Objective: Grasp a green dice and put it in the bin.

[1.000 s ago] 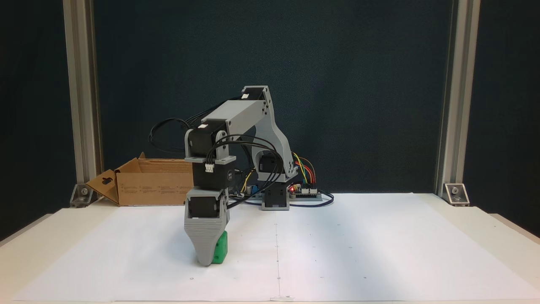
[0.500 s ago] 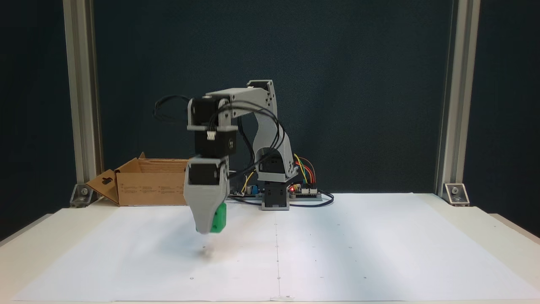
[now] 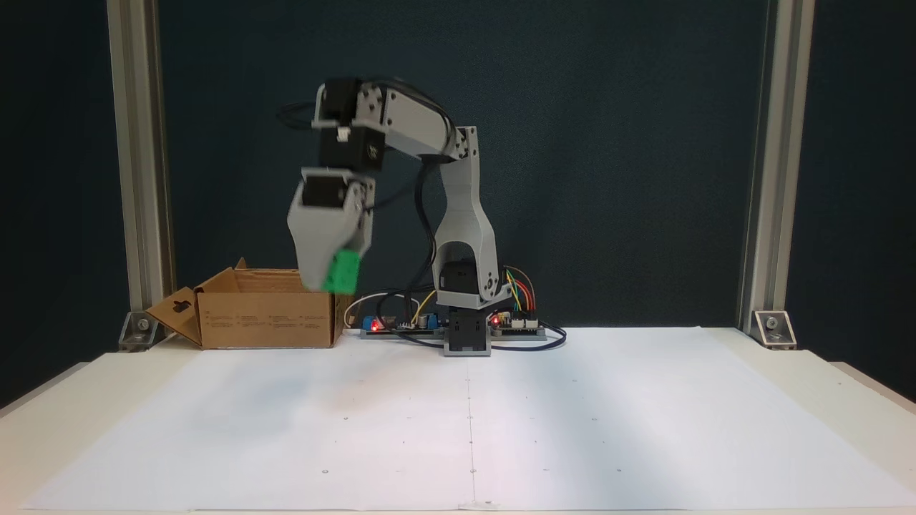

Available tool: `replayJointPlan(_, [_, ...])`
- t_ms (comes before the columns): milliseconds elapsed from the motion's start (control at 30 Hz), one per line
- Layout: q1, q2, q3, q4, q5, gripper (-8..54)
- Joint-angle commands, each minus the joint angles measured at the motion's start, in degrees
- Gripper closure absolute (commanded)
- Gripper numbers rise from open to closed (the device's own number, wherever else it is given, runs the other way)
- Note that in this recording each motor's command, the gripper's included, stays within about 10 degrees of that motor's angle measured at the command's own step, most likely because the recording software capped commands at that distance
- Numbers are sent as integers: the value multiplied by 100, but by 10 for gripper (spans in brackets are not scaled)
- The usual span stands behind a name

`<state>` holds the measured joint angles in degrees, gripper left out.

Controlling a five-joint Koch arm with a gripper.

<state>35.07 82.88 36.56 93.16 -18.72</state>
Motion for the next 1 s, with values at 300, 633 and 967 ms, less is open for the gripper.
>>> replayJointPlan(300, [1397, 1195, -343, 334, -193, 340])
replayJointPlan(633, [3876, 1239, -352, -272, -791, 340])
replayJointPlan(967, [5862, 439, -404, -1397, -1090, 340])
